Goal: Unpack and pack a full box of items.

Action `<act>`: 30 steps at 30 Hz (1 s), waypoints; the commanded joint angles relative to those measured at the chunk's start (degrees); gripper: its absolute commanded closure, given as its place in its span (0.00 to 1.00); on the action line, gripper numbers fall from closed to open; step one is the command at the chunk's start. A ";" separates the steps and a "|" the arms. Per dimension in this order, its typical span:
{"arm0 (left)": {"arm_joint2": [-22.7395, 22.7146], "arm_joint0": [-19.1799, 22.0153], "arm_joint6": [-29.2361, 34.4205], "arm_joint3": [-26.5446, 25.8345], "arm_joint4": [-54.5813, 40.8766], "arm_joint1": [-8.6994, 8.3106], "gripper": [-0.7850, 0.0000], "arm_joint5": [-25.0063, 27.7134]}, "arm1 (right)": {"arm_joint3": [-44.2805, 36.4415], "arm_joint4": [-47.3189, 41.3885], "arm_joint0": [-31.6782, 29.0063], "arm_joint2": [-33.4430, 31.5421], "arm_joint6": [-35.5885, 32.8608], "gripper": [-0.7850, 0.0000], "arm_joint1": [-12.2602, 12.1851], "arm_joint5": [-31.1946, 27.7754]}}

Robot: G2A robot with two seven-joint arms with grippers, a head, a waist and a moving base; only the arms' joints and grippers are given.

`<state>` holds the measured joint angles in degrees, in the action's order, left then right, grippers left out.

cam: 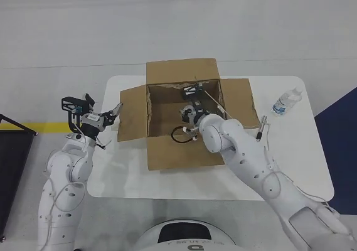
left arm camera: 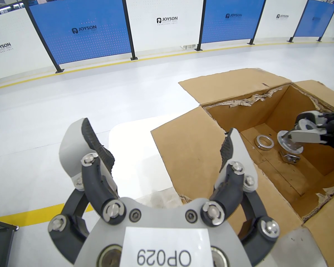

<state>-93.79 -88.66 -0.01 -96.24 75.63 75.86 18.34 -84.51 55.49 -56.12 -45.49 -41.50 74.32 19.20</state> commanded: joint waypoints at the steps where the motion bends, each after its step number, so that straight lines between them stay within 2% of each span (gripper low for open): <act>1: 0.00 0.00 0.00 0.00 0.00 0.00 0.00 0.00 | 2.91 -0.01 1.37 1.29 -0.11 1.00 0.75 0.77; 3: 0.00 0.00 0.00 0.00 0.00 0.00 0.00 0.00 | 4.95 -0.09 2.36 2.51 -0.15 0.97 1.47 1.11; 7: 0.00 0.00 0.00 0.00 0.00 0.00 0.00 0.00 | 8.04 0.00 3.38 4.29 0.49 0.79 2.67 1.65; 13: 0.00 0.00 0.00 0.00 0.00 0.00 0.00 0.00 | 12.59 -1.80 5.02 5.24 0.32 0.69 4.30 2.25; 16: 0.00 0.00 0.00 0.00 0.00 0.00 0.00 0.00 | 13.88 -3.26 5.96 4.96 -0.63 0.58 4.90 2.04; 17: 0.00 0.00 0.00 0.00 0.00 0.00 0.00 0.00 | 14.09 -3.19 6.20 4.76 -0.51 0.51 5.01 2.34; 18: 0.00 0.00 0.00 0.00 0.00 0.00 0.00 0.00 | 14.10 -3.13 6.26 4.68 -0.58 0.20 5.11 2.38; 19: 0.00 0.00 0.00 0.00 0.00 0.00 0.00 0.00 | 14.02 -3.25 6.28 4.43 -0.72 0.00 5.16 2.36; 26: 0.00 0.00 0.00 0.00 0.00 0.00 0.00 0.00 | 10.44 -2.26 4.71 1.87 -2.19 0.00 4.62 1.11; 30: 0.00 0.00 0.00 0.00 0.00 0.00 0.00 0.00 | -0.32 -1.70 -0.54 -3.81 -1.80 0.00 2.59 -2.07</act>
<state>-93.79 -88.66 -0.01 -96.24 75.63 75.86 18.34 -80.79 53.71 -54.72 -47.17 -43.42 77.60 18.20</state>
